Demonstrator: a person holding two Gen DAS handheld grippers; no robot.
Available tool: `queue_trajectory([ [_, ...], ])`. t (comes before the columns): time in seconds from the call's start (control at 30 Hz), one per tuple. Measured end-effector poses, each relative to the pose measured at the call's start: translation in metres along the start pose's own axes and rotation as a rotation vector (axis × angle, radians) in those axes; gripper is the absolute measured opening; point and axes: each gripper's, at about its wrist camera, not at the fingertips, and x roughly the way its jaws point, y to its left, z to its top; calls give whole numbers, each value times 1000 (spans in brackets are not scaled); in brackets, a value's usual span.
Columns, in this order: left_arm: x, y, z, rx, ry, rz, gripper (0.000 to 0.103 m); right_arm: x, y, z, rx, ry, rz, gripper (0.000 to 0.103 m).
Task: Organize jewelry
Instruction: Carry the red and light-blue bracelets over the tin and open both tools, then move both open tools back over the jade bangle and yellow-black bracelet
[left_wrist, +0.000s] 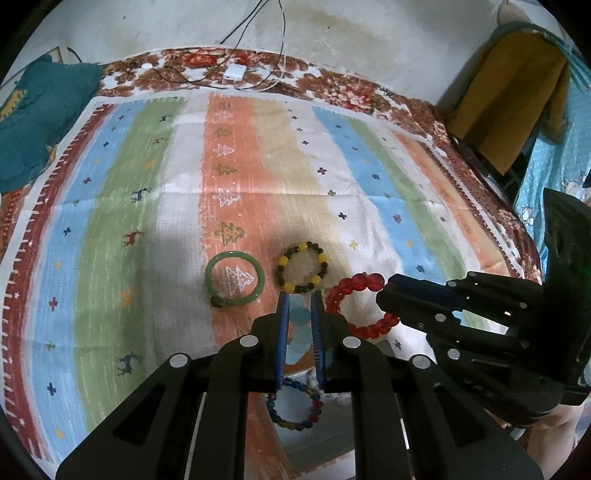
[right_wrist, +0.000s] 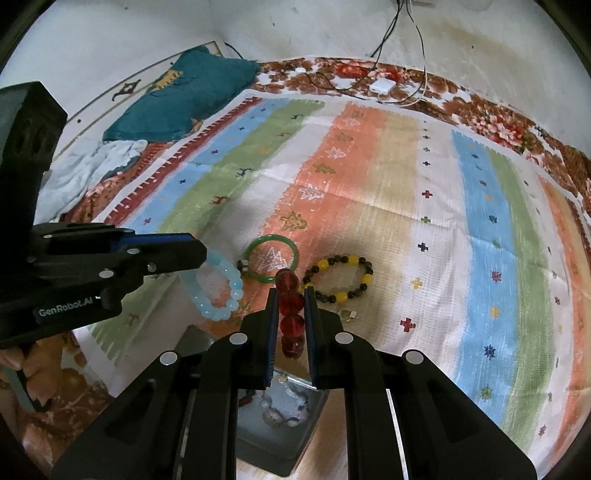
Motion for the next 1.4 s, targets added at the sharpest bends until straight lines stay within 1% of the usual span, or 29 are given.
queue_trajectory([
  [0.27,-15,0,-10,-10,-22,-13,11,-20,8,-10,-11,-29,20,14],
  [0.47,-26,-6,-22,-3,-38,-30,11,-28,13,-22,-19,-31,35,14],
  [0.67,-26,-18,-36,27,-20,-37,11,-30,16,-36,-24,-13,41,14],
  [0.8,-27,-21,-43,26,-8,-46,11,-30,16,-44,-21,1,47,14],
  [0.9,-22,-23,-48,24,15,-48,12,-28,14,-48,-8,18,60,14],
  [0.93,-21,-21,-48,13,20,-45,18,-27,13,-49,-6,23,63,16],
  [0.97,-19,-18,-47,0,25,-37,38,-26,11,-49,4,29,55,27],
  [1.0,-19,-16,-47,-9,23,-24,46,-26,9,-49,14,25,41,38],
  [1.03,-21,-13,-46,-15,5,5,49,-28,6,-49,22,13,30,52],
  [1.1,-22,-6,-44,-25,-8,30,50,-28,0,-46,42,-2,17,52],
  [1.2,-18,6,-41,-66,-4,45,56,-22,-11,-44,80,13,7,52],
  [1.27,-13,14,-39,-84,5,71,63,-17,-16,-42,95,19,-1,55],
  [1.33,-10,20,-36,-100,7,87,66,-12,-22,-38,111,24,-7,58],
  [1.4,-6,25,-33,-112,12,94,69,-9,-27,-35,126,27,-15,59],
])
